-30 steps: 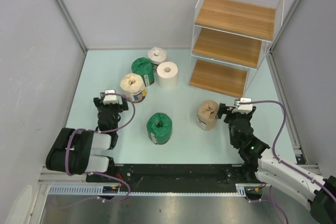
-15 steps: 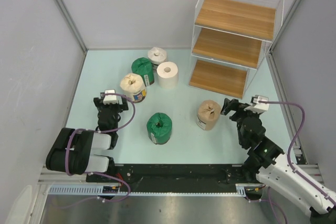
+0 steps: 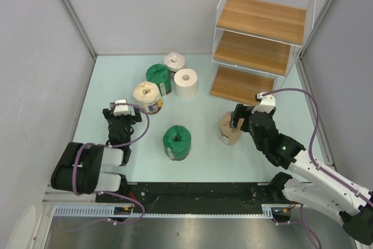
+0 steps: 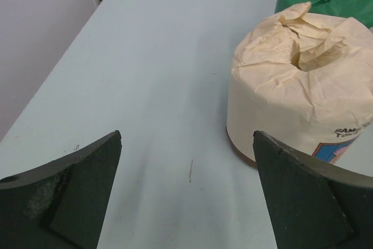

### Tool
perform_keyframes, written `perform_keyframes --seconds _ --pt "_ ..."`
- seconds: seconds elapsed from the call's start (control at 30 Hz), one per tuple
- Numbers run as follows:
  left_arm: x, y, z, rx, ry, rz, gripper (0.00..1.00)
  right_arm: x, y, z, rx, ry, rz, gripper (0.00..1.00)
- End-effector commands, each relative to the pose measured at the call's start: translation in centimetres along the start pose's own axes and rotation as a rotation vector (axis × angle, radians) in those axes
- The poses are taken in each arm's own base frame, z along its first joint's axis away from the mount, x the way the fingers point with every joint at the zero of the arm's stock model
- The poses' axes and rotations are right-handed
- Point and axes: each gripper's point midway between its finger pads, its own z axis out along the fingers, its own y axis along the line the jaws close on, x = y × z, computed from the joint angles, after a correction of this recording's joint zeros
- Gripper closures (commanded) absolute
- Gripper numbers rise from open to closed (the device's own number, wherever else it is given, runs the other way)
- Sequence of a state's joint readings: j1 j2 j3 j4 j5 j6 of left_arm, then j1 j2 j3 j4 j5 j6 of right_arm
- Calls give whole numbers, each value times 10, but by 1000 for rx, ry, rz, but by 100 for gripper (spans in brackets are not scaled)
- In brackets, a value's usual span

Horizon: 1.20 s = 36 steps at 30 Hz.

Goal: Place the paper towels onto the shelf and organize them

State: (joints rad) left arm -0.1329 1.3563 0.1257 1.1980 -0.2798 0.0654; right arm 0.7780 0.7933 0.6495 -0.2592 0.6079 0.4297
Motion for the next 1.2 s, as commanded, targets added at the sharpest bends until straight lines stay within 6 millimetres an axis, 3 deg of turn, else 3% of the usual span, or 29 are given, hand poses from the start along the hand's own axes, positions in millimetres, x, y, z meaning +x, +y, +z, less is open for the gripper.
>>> perform_keyframes --seconds 0.0,0.4,0.57,0.6,0.63,0.7,0.73,0.8,0.9,1.0,1.17 --pt "-23 19 3 -118 -73 -86 0 -13 5 -10 -16 0 70 0" --pt "-31 11 -7 -88 -122 -56 0 -9 9 -18 -64 33 44 0" --pt "-63 7 -18 -105 -141 -32 0 -12 17 -18 -101 25 57 0" --pt "-82 4 -16 -104 -157 -62 0 -14 17 -17 -97 20 64 0" --pt "-70 1 -18 -94 -73 -44 0 -16 18 -17 -100 13 66 0" --pt "-111 -4 -22 -70 -122 -192 0 -17 21 -16 -113 13 38 0" --pt "-108 -7 -25 -50 -74 -184 0 -21 22 -17 -114 7 43 0" --pt "-140 -16 -34 28 -97 -216 0 -23 22 -17 -106 9 53 0" --pt "-168 -15 -48 49 -85 -297 0 -22 25 -16 -102 32 61 0" --pt "-185 -24 -65 129 -54 -349 0 -16 30 -14 -117 75 40 0" --pt "-197 -37 -91 237 28 -408 0 -8 49 -13 -204 137 8 0"
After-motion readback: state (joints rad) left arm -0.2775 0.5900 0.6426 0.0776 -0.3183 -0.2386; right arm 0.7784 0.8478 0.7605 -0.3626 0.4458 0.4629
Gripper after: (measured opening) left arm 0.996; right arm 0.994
